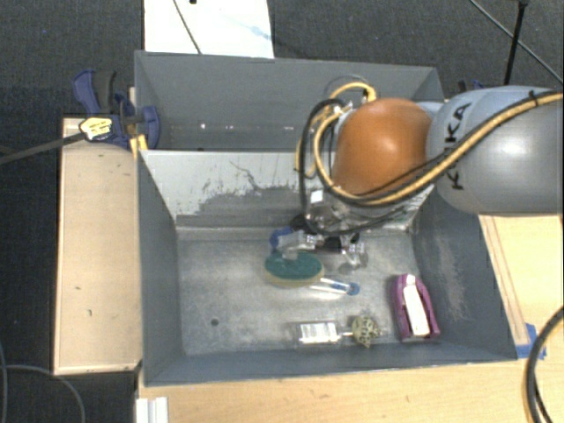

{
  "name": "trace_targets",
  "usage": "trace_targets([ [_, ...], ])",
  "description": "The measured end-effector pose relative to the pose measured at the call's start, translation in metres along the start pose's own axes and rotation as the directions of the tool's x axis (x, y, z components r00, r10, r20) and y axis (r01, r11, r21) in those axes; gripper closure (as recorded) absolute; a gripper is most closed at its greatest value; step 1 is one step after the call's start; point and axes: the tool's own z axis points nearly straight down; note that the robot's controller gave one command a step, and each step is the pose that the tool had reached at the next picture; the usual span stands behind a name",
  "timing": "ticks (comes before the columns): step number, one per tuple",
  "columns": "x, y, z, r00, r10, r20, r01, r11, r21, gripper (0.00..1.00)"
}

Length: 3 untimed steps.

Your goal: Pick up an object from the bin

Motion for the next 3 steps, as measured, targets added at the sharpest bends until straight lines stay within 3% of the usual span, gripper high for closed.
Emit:
trace_targets([
  [1,0.000,-0.001,-0.003,1.000,0.006,0.001,-0.006,1.000,0.004,1.00],
  [2,0.002,0.003,-0.057,1.000,-0.017,0.000,0.017,1.000,0.007,1.00],
  [3,-0.002,0.025,-0.149,1.000,0.004,0.001,-0.004,1.000,0.009,1.00],
])
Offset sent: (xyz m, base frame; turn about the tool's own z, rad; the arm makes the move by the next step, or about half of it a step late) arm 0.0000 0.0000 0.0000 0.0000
